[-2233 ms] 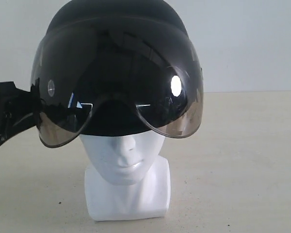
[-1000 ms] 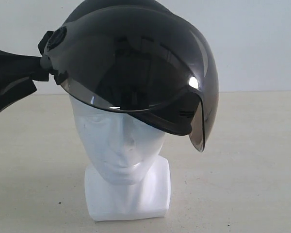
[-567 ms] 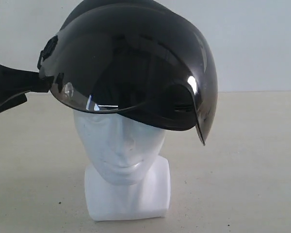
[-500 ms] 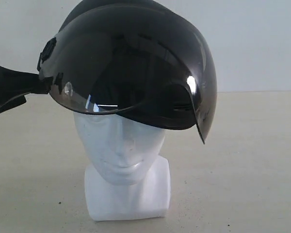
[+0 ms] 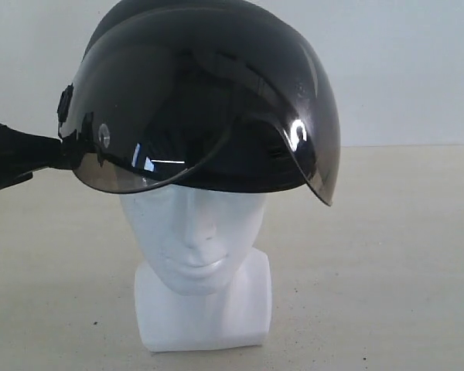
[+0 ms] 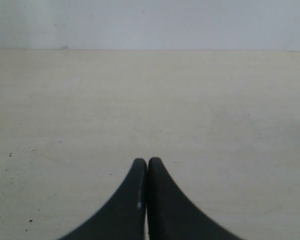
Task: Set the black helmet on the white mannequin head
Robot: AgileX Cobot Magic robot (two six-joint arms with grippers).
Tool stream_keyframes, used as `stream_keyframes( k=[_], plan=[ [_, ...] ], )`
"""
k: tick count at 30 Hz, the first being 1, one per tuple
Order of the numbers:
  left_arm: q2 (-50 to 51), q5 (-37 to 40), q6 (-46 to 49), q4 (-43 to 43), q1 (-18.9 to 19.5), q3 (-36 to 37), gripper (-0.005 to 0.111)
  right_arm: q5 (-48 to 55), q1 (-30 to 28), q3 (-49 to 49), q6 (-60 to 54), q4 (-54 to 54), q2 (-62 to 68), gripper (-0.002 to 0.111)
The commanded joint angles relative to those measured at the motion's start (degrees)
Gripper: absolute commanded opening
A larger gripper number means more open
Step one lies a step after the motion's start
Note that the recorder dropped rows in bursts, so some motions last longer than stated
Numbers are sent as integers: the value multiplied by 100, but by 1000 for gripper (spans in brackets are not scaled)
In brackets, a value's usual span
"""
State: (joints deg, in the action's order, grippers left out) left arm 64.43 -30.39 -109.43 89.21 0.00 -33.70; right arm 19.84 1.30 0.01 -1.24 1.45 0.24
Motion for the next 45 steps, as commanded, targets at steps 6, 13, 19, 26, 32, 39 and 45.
stream_keyframes(
  k=[6, 13, 19, 26, 32, 39, 45],
  plan=[
    [7, 605, -69, 827, 40, 31, 57, -70, -16, -1, -13, -23, -24, 0],
    [7, 558, -69, 777, 40, 31, 57, -70, -16, -1, -13, -23, -24, 0],
    [-4, 365, -69, 591, 40, 31, 57, -70, -16, -1, -13, -23, -24, 0],
    [-4, 221, -27, 156, 40, 31, 57, -70, -16, -1, -13, -23, -24, 0],
    [-4, 129, -45, -32, 40, 31, 57, -70, -16, -1, -13, -23, -24, 0],
    [-4, 90, -45, -183, 40, 31, 57, -70, -16, -1, -13, -23, -24, 0],
    [-142, -187, -45, -316, 40, 31, 57, -70, -16, -1, -13, -23, -24, 0]
  ],
)
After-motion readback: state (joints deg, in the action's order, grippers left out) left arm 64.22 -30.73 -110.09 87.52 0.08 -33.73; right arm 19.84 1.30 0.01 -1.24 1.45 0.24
